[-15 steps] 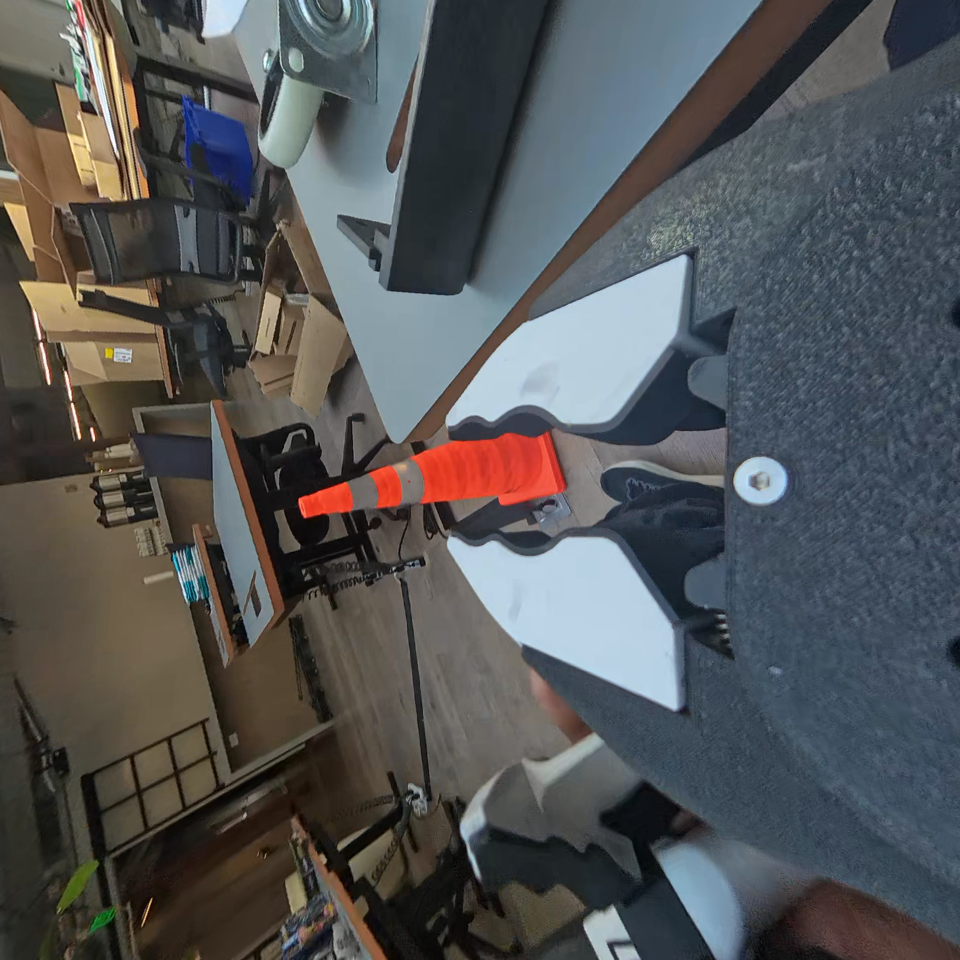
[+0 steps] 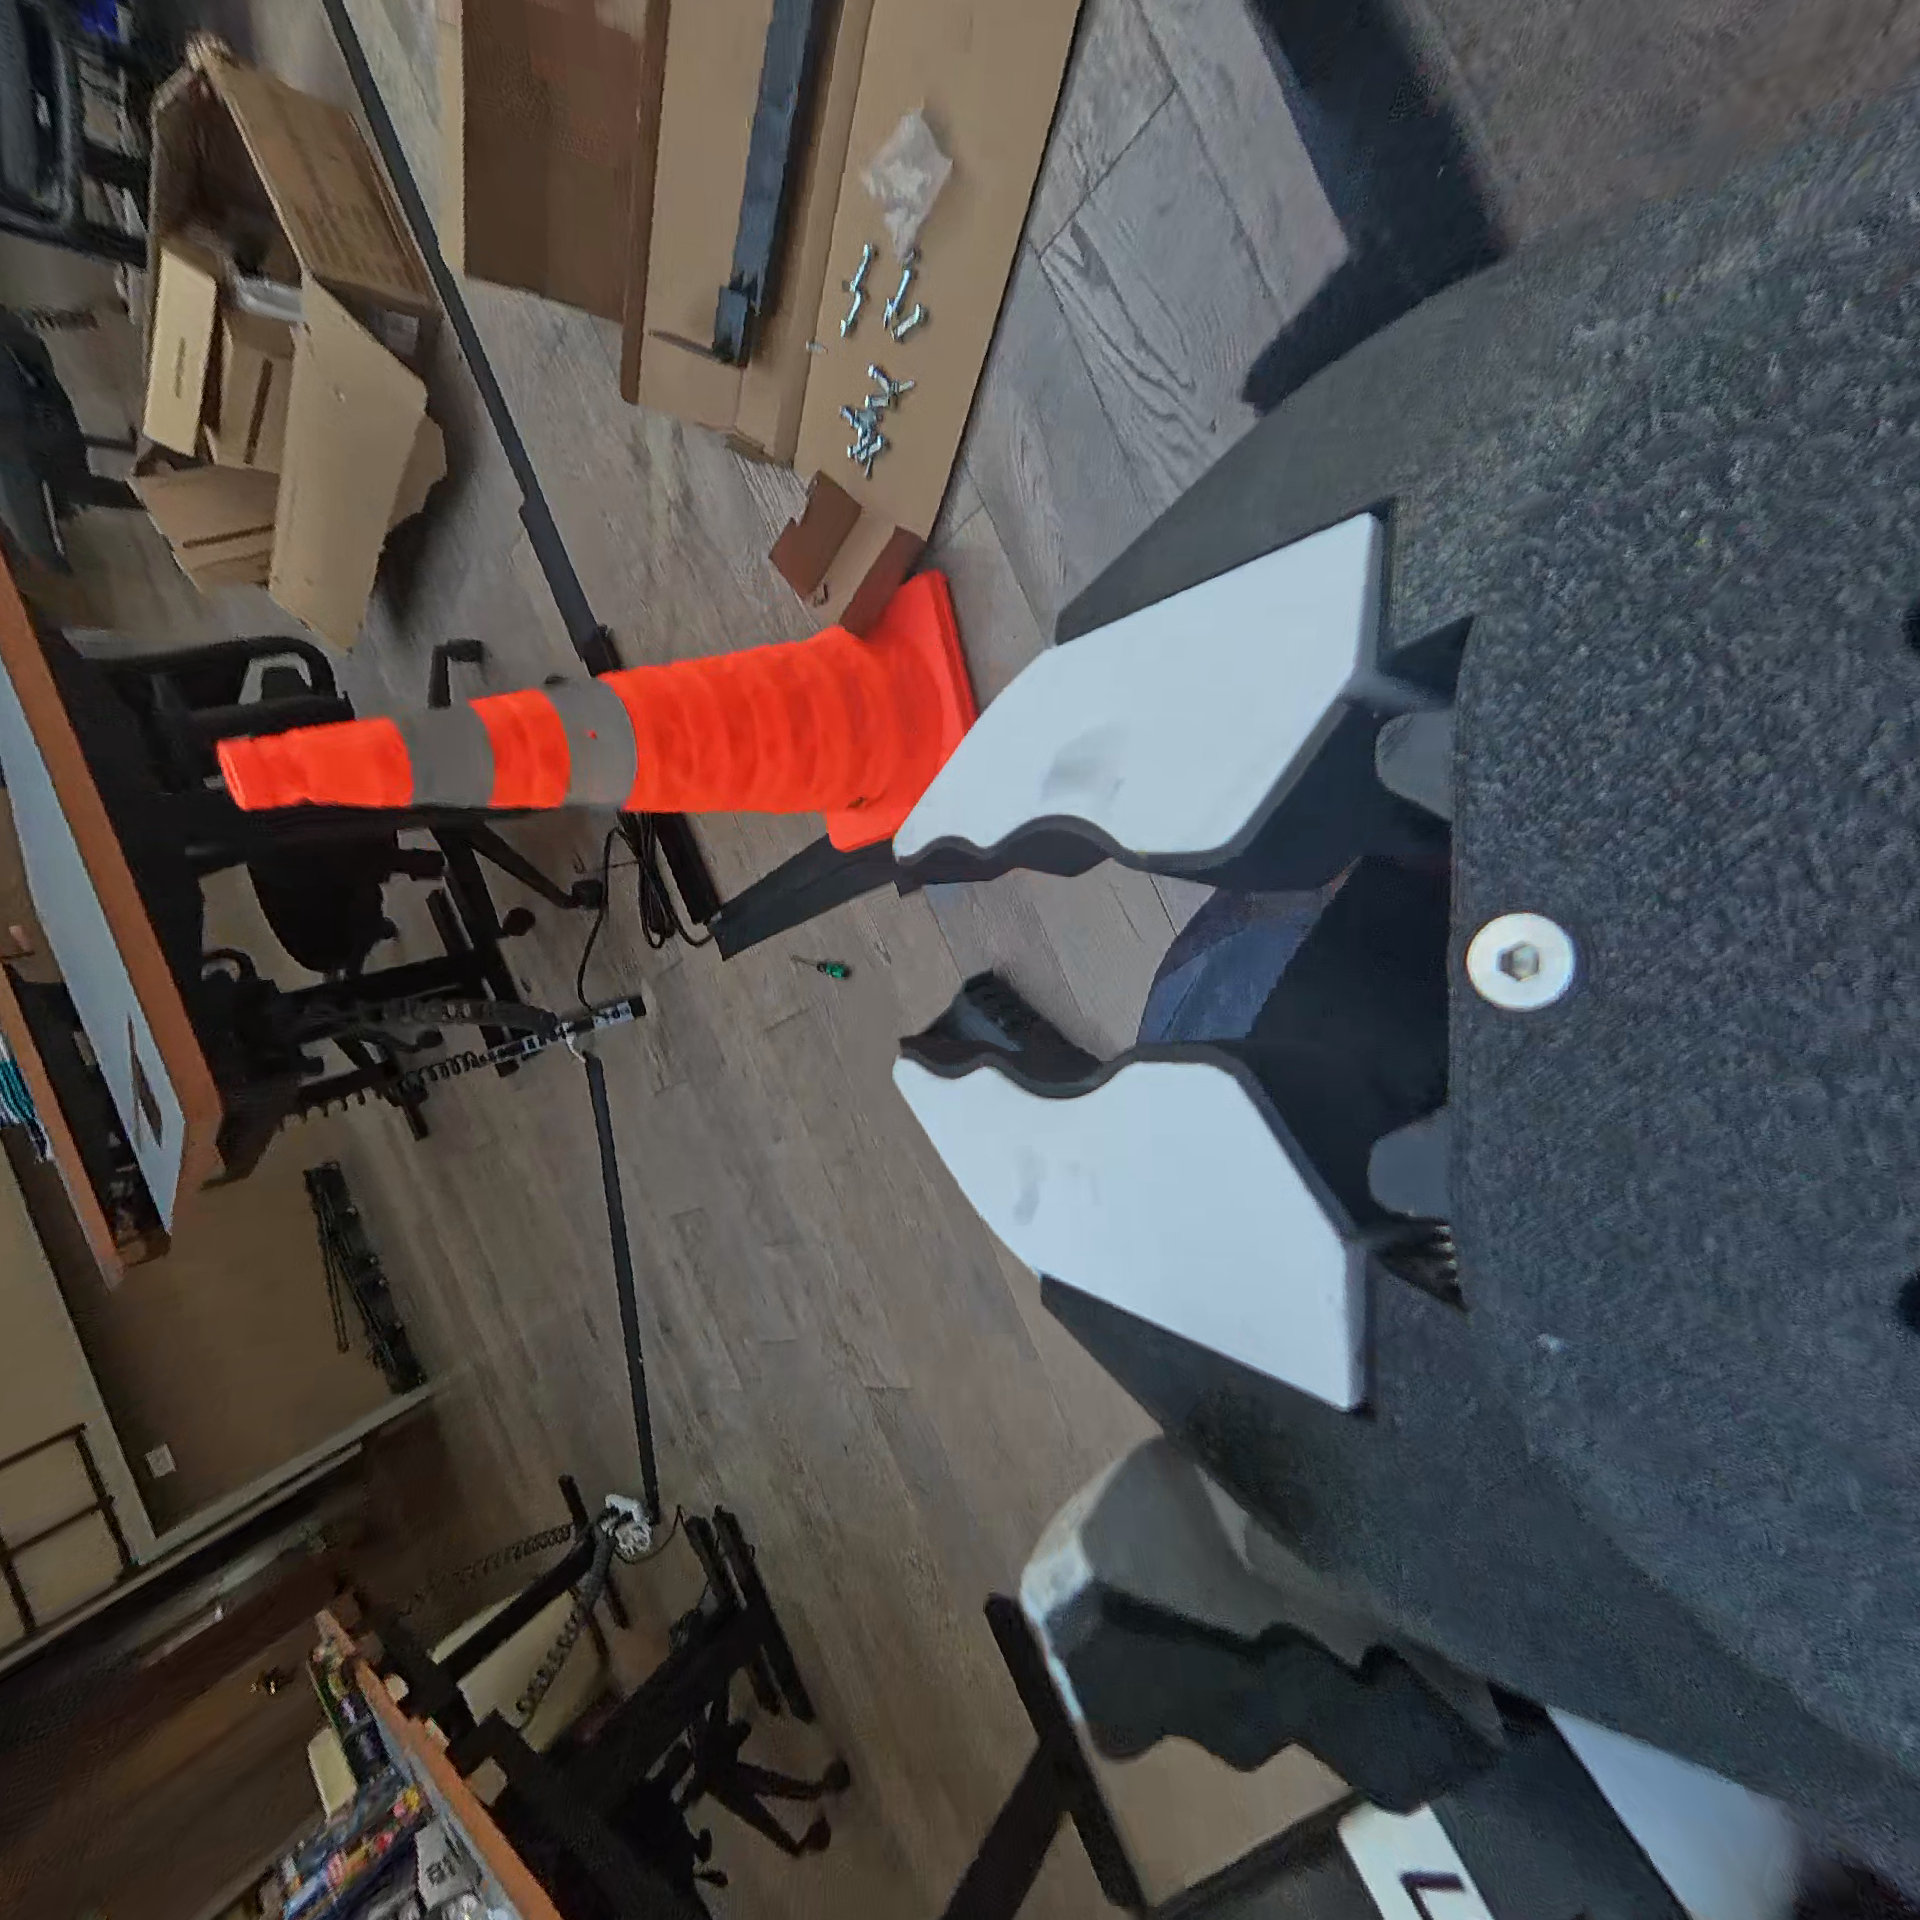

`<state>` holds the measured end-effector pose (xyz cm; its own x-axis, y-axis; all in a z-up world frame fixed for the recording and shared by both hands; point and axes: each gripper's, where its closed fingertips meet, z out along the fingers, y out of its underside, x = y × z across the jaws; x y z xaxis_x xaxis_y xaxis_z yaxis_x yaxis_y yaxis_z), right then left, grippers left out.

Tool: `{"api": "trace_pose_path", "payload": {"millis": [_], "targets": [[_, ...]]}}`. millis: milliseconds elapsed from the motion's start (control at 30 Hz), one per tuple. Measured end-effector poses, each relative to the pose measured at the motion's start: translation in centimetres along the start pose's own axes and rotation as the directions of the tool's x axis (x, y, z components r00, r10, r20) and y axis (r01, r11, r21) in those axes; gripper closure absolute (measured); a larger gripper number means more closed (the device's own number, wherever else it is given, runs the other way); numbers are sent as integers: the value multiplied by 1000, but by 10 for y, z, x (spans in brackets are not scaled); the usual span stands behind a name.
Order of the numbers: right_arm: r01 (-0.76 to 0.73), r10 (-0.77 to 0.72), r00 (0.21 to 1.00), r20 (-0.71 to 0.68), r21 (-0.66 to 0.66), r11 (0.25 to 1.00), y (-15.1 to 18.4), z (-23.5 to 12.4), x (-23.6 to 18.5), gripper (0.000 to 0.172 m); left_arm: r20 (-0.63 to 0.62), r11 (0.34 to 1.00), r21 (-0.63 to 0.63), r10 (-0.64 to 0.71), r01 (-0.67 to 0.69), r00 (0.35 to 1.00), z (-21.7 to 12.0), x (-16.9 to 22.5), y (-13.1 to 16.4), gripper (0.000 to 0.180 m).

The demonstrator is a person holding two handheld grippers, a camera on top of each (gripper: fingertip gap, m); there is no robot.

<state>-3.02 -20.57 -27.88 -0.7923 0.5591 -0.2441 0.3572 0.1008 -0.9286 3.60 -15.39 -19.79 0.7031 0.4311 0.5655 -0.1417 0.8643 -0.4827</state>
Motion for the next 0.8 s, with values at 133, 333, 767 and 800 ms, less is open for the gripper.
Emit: {"api": "trace_pose_path", "payload": {"millis": [133, 333, 767, 800], "targets": [[-28, 61, 920, 387, -91, 995, 23, 31, -42, 137, -44, 994, -112, 12, -17, 999, -21, -27, -17, 172], [127, -26, 842, 538, -152, 980, 26, 52, -35, 131, -15, 982, -133, 133, -134, 991, -20, -90, -81, 166], [600, -526, 723, 448, -28, 800, 2, 126, -64, 78, 105, 826, -365, 495, -430, 862, 51, -231, -244, 132], [602, -532, 725, 438, -26, 798, -3, 135, -67, 79, 108, 806, -387, 522, -447, 846, 57, -244, -258, 130]]}}
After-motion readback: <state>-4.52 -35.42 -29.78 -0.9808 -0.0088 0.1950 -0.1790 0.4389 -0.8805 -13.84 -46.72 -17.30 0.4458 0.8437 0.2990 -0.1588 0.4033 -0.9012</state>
